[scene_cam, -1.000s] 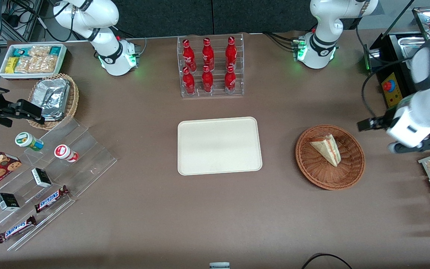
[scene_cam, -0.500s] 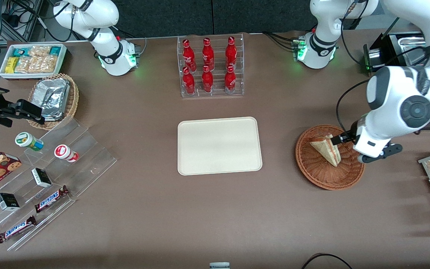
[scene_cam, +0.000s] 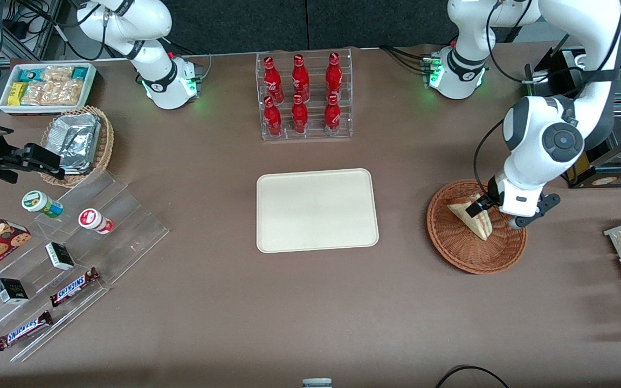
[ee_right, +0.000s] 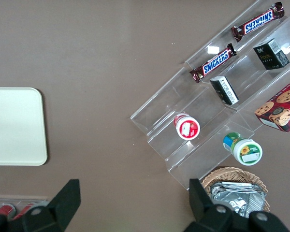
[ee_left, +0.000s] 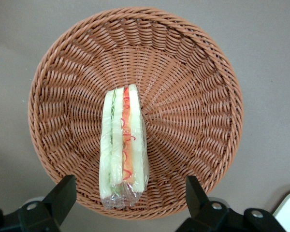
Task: Place sandwich from basket to tray
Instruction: 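Lower the left gripper and close it on the sandwich's wrapped edge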
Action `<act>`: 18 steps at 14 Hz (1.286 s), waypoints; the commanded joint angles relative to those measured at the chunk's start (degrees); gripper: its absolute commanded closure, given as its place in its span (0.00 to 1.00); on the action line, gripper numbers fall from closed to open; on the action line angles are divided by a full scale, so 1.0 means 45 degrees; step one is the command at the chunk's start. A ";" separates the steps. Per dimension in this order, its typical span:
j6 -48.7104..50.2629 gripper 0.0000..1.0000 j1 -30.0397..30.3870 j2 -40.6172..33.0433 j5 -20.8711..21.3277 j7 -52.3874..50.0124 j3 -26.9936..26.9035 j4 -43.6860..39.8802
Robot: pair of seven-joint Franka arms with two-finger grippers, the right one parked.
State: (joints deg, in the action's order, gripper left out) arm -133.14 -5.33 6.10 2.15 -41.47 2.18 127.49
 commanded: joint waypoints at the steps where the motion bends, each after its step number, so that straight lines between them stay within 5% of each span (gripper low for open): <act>1: -0.0821 0.00 -0.0104 -0.0380 0.0186 -0.0452 -0.0054 0.0808; 12: -0.2484 0.00 -0.0084 0.0713 0.0888 -0.0373 -0.0054 0.1787; 13: -0.2735 0.08 -0.0084 0.0753 0.0908 -0.0393 -0.0073 0.1806; 14: -0.2796 0.29 -0.0065 0.0831 0.0889 -0.0509 -0.0073 0.1787; 16: -0.2797 0.96 -0.0065 0.0929 0.0889 -0.0549 -0.0073 0.1709; 18: -0.2738 1.00 -0.0065 0.0890 0.0889 -0.0510 -0.0073 0.1631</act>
State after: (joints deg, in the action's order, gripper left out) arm -144.67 -5.33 10.33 4.71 -42.18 2.13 134.98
